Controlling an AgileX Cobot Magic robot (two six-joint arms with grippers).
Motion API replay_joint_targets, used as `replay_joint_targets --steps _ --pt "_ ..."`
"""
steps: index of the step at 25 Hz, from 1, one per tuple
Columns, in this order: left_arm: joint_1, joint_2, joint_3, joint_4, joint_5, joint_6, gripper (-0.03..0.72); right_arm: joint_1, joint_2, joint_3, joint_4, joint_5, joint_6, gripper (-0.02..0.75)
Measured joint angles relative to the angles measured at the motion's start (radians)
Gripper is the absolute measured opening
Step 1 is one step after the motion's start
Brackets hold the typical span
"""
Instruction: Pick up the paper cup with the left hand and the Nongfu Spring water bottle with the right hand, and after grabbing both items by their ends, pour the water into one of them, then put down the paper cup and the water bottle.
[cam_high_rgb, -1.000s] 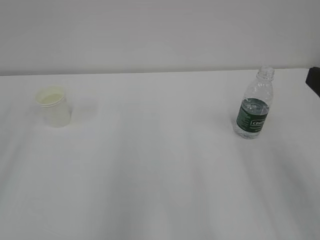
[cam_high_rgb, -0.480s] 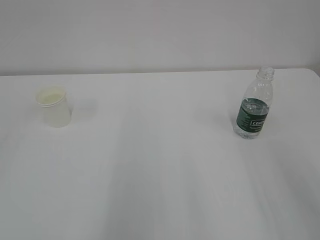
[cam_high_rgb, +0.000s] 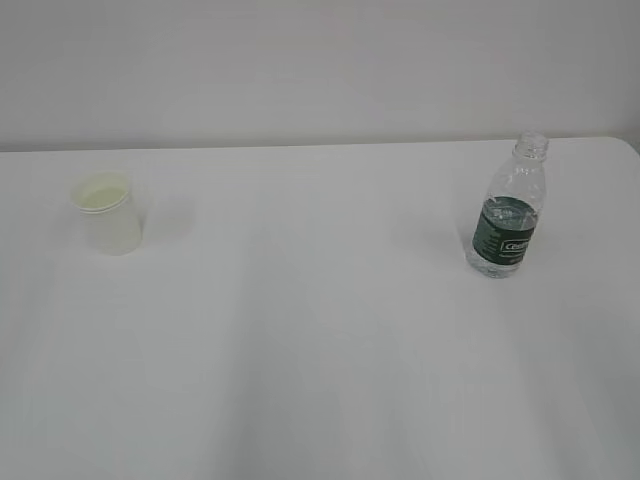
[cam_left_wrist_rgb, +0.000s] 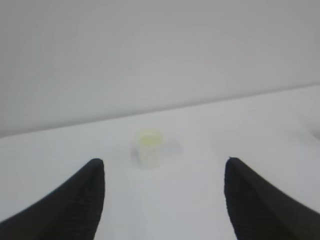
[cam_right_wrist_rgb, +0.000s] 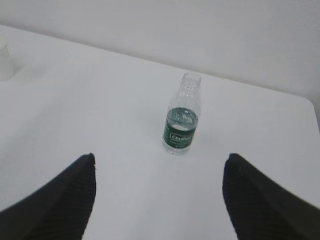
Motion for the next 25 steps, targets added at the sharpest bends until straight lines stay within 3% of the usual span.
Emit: replay_joint_targets --steps 11,17,25 --pt "0.0 0.0 0.0 -0.043 0.315 0.017 0.533 0.0 -0.083 -0.009 -0.045 0.325 0.111 0.592" --pt "0.0 -0.009 0.01 -0.045 0.392 0.017 0.533 0.0 -0.189 0.019 -0.061 0.4 0.143 0.592" --pt "0.0 -0.179 0.145 -0.047 0.413 0.017 0.526 0.0 -0.348 0.048 -0.088 0.455 0.165 0.589"
